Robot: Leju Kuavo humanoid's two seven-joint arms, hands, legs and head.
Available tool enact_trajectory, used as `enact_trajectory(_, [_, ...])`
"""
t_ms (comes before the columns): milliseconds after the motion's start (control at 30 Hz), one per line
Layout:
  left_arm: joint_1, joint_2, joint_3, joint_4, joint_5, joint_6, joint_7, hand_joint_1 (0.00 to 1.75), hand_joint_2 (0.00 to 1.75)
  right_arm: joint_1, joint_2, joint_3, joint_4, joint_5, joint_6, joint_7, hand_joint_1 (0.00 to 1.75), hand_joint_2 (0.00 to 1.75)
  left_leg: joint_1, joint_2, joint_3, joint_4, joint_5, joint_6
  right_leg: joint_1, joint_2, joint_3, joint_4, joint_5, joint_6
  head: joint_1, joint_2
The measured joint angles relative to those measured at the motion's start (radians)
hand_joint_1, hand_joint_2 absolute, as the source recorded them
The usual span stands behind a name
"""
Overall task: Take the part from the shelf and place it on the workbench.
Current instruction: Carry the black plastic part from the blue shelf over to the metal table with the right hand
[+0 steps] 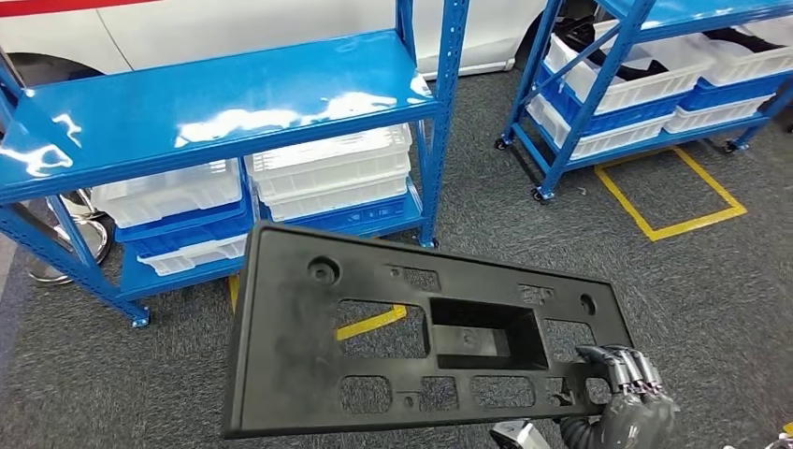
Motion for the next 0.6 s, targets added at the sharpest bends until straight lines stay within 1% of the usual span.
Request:
enact_trajectory(33, [0.001, 0.000, 0.001, 0.000, 0.000, 0.000, 0.000, 0.00, 1.75, 0.001, 0.000, -0.007, -0.005, -0.011, 0.000, 0.000, 1.75, 1.75, -0.002, 0.012, -0.002, 0.001, 0.000, 0.001, -0.001, -0.008, -0.028, 0.063, -0.028, 0.002, 0.000, 0.000])
enact_trajectory(67, [0.002, 0.000, 0.003, 0.000, 0.000, 0.001, 0.000, 0.00, 1.75, 0.003, 0.000, -0.014, -0.008, -0.019, 0.000, 0.000, 1.75, 1.75, -0.003, 0.024, -0.003, 0.002, 0.000, 0.001, -0.003, -0.012, -0.045, 0.105, -0.040, 0.004, 0.000, 0.000])
enact_trajectory(100, [0.002, 0.000, 0.004, 0.000, 0.000, 0.002, 0.000, 0.00, 1.75, 0.006, 0.000, -0.021, -0.012, -0.024, 0.000, 0.000, 1.75, 1.75, -0.004, 0.036, -0.004, 0.003, -0.001, 0.001, -0.005, -0.015, -0.045, 0.113, -0.034, 0.006, 0.000, 0.000])
enact_trajectory(133, [0.002, 0.000, 0.005, 0.000, 0.001, 0.002, 0.000, 0.00, 1.75, 0.009, 0.000, -0.026, -0.015, -0.027, 0.000, 0.000, 1.75, 1.75, -0.004, 0.048, -0.004, 0.005, -0.002, -0.001, -0.007, -0.021, -0.024, 0.080, -0.010, 0.007, 0.000, 0.000])
enact_trajectory(167, [0.001, 0.000, 0.006, 0.000, 0.001, 0.002, 0.000, 0.00, 1.75, 0.011, 0.000, -0.030, -0.019, -0.031, 0.000, 0.000, 1.75, 1.75, -0.004, 0.057, -0.004, 0.007, -0.004, -0.003, -0.008, -0.032, 0.014, 0.016, 0.022, 0.007, 0.000, 0.000])
enact_trajectory(200, [0.001, 0.000, 0.007, 0.000, 0.001, 0.002, 0.000, 0.00, 1.75, 0.011, 0.000, -0.033, -0.024, -0.034, 0.000, 0.000, 1.75, 1.75, -0.006, 0.066, -0.004, 0.011, -0.007, -0.007, -0.006, -0.051, 0.052, -0.053, 0.044, 0.005, 0.000, 0.000])
enact_trajectory(233, [0.000, 0.000, 0.008, 0.000, 0.001, 0.003, 0.000, 0.00, 1.75, 0.012, 0.000, -0.037, -0.030, -0.040, 0.000, -0.001, 1.75, 1.75, -0.008, 0.073, -0.005, 0.015, -0.011, -0.012, -0.004, -0.063, 0.081, -0.107, 0.059, 0.001, 0.000, 0.000])
enact_trajectory(267, [0.000, -0.001, 0.009, 0.000, 0.001, 0.004, 0.000, 0.00, 1.75, 0.013, 0.000, -0.042, -0.035, -0.047, 0.000, -0.001, 1.75, 1.75, -0.010, 0.078, -0.005, 0.019, -0.014, -0.017, -0.002, -0.072, 0.096, -0.139, 0.064, -0.004, 0.000, 0.000])
enact_trajectory(300, [-0.001, -0.001, 0.010, 0.000, 0.002, 0.005, -0.001, 0.00, 1.75, 0.014, 0.000, -0.047, -0.041, -0.057, 0.000, -0.002, 1.75, 1.75, -0.012, 0.084, -0.005, 0.021, -0.016, -0.023, 0.002, -0.072, 0.098, -0.148, 0.060, -0.009, -0.001, 0.000])
enact_trajectory(367, [-0.003, -0.001, 0.012, 0.000, 0.002, 0.008, -0.001, 0.00, 1.75, 0.019, 0.000, -0.055, -0.052, -0.082, 0.000, -0.007, 1.75, 1.75, -0.012, 0.091, -0.003, 0.023, -0.019, -0.032, 0.002, -0.056, 0.095, -0.151, 0.065, -0.020, -0.001, 0.000])
enact_trajectory(400, [-0.003, -0.001, 0.014, 0.000, 0.002, 0.008, -0.002, 0.00, 1.75, 0.021, 0.000, -0.058, -0.057, -0.094, 0.000, -0.011, 1.75, 1.75, -0.011, 0.083, -0.005, 0.031, -0.029, -0.037, 0.000, -0.048, 0.094, -0.153, 0.067, -0.026, -0.001, 0.000])
enact_trajectory(433, [-0.003, -0.001, 0.015, 0.000, 0.002, 0.009, -0.002, 0.00, 1.75, 0.023, 0.001, -0.059, -0.062, -0.104, 0.000, -0.014, 1.75, 1.75, -0.009, 0.067, -0.015, 0.056, -0.050, -0.042, -0.002, -0.040, 0.093, -0.155, 0.071, -0.032, -0.001, 0.000])
enact_trajectory(467, [-0.003, -0.001, 0.016, 0.000, 0.002, 0.009, -0.002, 0.00, 1.75, 0.024, 0.001, -0.061, -0.065, -0.110, 0.000, -0.017, 1.75, 1.75, -0.006, 0.045, -0.034, 0.102, -0.081, -0.046, -0.004, -0.033, 0.092, -0.157, 0.074, -0.037, -0.001, 0.000])
enact_trajectory(500, [-0.002, -0.001, 0.017, 0.000, 0.002, 0.009, -0.002, 0.00, 1.75, 0.024, 0.002, -0.061, -0.067, -0.114, 0.000, -0.018, 1.75, 1.75, -0.005, 0.025, -0.061, 0.165, -0.117, -0.049, -0.003, -0.024, 0.089, -0.157, 0.075, -0.040, -0.001, 0.000])
enact_trajectory(533, [-0.001, -0.001, 0.018, 0.000, 0.003, 0.009, -0.002, 0.00, 1.75, 0.024, 0.002, -0.062, -0.068, -0.118, 0.000, -0.019, 1.75, 1.75, -0.004, 0.014, -0.091, 0.234, -0.150, -0.050, -0.002, -0.014, 0.086, -0.156, 0.077, -0.042, -0.001, 0.000])
enact_trajectory(567, [0.000, -0.001, 0.018, 0.000, 0.003, 0.009, -0.002, 0.00, 1.75, 0.025, 0.003, -0.062, -0.068, -0.123, 0.000, -0.020, 1.75, 1.75, -0.004, 0.009, -0.115, 0.286, -0.167, -0.050, -0.001, -0.003, 0.084, -0.155, 0.078, -0.044, -0.001, 0.000])
enact_trajectory(600, [0.001, -0.001, 0.019, 0.000, 0.003, 0.009, -0.002, 0.00, 1.75, 0.026, 0.003, -0.063, -0.069, -0.131, 0.000, -0.023, 1.75, 1.75, -0.004, 0.007, -0.124, 0.307, -0.164, -0.048, 0.001, 0.009, 0.084, -0.154, 0.078, -0.044, -0.001, 0.000])
